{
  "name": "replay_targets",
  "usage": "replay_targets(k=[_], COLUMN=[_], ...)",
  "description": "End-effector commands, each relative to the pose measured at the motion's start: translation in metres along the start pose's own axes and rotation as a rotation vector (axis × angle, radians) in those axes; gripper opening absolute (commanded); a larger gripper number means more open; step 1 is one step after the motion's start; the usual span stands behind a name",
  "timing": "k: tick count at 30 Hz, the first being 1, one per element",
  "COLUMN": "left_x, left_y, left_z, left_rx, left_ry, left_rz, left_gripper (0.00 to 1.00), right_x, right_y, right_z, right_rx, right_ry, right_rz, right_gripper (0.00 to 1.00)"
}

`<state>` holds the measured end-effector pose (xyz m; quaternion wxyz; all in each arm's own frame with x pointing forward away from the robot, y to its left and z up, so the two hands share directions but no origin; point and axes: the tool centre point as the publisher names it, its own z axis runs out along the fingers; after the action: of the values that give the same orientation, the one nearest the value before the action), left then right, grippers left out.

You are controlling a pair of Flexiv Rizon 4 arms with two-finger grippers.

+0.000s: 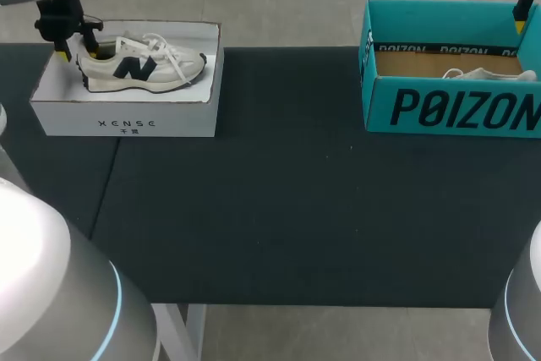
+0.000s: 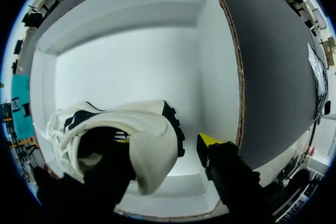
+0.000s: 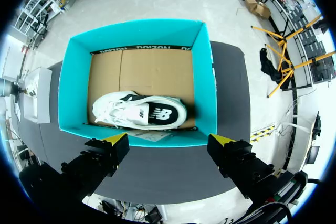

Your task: Take the shoe out of the shoebox, open the shoe tongue, remove and reinsert the insole, then place the shoe into the shoebox

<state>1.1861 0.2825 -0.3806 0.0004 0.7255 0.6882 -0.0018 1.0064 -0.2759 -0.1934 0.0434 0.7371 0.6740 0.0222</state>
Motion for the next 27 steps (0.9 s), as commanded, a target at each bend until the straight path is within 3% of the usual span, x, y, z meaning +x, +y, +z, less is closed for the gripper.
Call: replay_targets(k=[1, 4, 6, 11, 13, 15, 18, 23, 27], left_x=[0.002, 0.0, -0.001, 0.0, 0.0, 0.002, 0.003, 0.005, 0.004], left_y=[0.008, 0.006, 0.005, 0.004, 0.004, 0.003, 0.002, 0.002, 0.0], left_z=[0.009, 0.014, 0.018, 0.022, 0.022, 0.021, 0.019, 0.01, -0.011], left_rx=[0.026, 0.041, 0.049, 0.064, 0.068, 0.068, 0.068, 0.057, 0.04], left_ry=[-0.009, -0.016, -0.017, -0.017, -0.016, -0.012, -0.009, 0.003, 0.016], left_rz=[0.006, 0.011, 0.016, 0.017, 0.018, 0.024, 0.029, 0.053, 0.072], left_gripper=[0.59, 0.58, 0.5, 0.41, 0.32, 0.15, 0.0, 0.0, 0.0], right_x=[0.0, 0.0, 0.0, 0.0, 0.0, 0.0, 0.0, 0.0, 0.0], right_y=[-0.001, -0.001, -0.001, -0.001, -0.001, -0.001, -0.001, -0.001, -0.001], right_z=[0.0, 0.0, 0.0, 0.0, 0.0, 0.0, 0.0, 0.0, 0.0], right_rx=[-0.003, -0.003, -0.003, -0.003, -0.003, -0.003, -0.003, -0.003, -0.003], right_ry=[0.001, 0.001, 0.001, 0.001, 0.001, 0.001, 0.001, 0.001, 0.001], right_rz=[0.0, 0.0, 0.0, 0.0, 0.0, 0.0, 0.0, 0.0, 0.0], right_gripper=[1.0, 1.0, 1.0, 1.0, 1.0, 1.0, 1.0, 1.0, 1.0])
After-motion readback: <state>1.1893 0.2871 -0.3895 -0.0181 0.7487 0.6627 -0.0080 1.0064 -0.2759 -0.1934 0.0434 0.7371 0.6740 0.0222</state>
